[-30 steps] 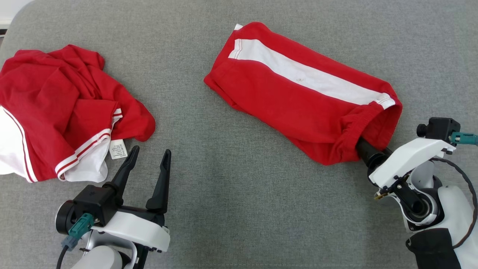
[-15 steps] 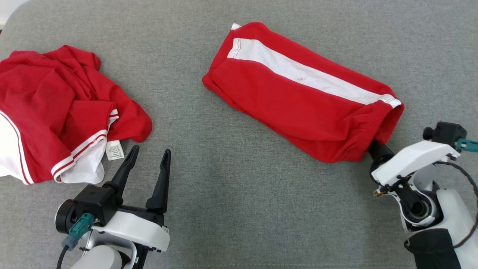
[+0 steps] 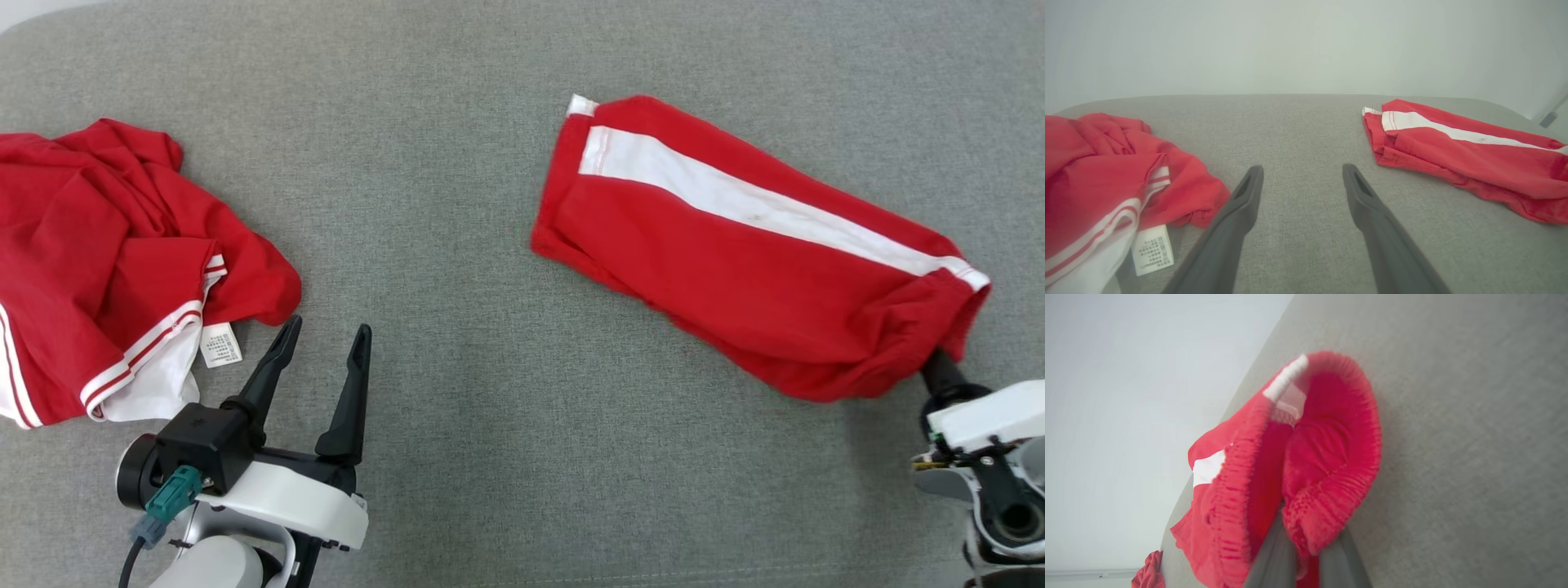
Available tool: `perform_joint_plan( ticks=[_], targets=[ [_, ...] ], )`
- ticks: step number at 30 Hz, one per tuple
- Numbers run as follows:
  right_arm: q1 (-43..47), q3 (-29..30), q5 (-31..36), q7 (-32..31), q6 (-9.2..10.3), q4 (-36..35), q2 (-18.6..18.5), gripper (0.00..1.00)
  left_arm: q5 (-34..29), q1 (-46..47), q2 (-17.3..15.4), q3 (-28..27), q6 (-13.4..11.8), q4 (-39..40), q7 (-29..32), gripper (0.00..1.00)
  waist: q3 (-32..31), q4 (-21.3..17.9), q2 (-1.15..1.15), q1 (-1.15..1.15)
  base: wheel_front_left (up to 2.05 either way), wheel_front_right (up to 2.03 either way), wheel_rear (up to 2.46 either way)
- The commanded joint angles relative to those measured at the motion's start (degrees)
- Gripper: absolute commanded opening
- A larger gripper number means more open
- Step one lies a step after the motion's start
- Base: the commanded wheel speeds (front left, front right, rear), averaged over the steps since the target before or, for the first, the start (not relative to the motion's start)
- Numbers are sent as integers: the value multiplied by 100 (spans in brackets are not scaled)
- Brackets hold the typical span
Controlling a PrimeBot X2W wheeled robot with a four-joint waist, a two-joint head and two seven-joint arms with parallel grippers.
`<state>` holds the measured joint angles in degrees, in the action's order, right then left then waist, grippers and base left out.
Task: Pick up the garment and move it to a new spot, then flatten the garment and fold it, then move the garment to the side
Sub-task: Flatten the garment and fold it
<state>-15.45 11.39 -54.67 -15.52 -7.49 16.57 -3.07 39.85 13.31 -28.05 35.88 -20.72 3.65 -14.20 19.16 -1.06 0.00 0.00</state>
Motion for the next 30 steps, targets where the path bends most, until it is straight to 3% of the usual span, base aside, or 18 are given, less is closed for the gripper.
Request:
perform_joint_plan(
  ticks=[1, 8, 16, 21, 30],
  targets=[
    [24, 59, -183, 65, 0, -335, -53, 0, -27, 180, -163, -227, 11, 155, -39, 100, -6, -15, 0, 0, 0, 0, 0],
    [-30, -45, -482, -221, 0, -910, 1, 0, -38, 204, -163, -172, 37, 157, -17, 100, -53, -31, 0, 0, 0, 0, 0],
    [-479, -1152, -616, -129, 0, -1049, 17, 0, -54, 295, -65, -35, 116, 117, 9, 100, -107, 159, 0, 0, 0, 0, 0],
    [-1140, -1730, -587, 310, 0, -506, 18, 0, -68, 357, -1, 33, 165, 63, 7, 100, -70, 378, 0, 0, 0, 0, 0],
    [-2372, -2433, -421, 939, 0, 1144, 19, 3, -84, 486, 223, 155, 290, -80, -15, 100, 26, 830, 0, 0, 0, 0, 0]
  ],
)
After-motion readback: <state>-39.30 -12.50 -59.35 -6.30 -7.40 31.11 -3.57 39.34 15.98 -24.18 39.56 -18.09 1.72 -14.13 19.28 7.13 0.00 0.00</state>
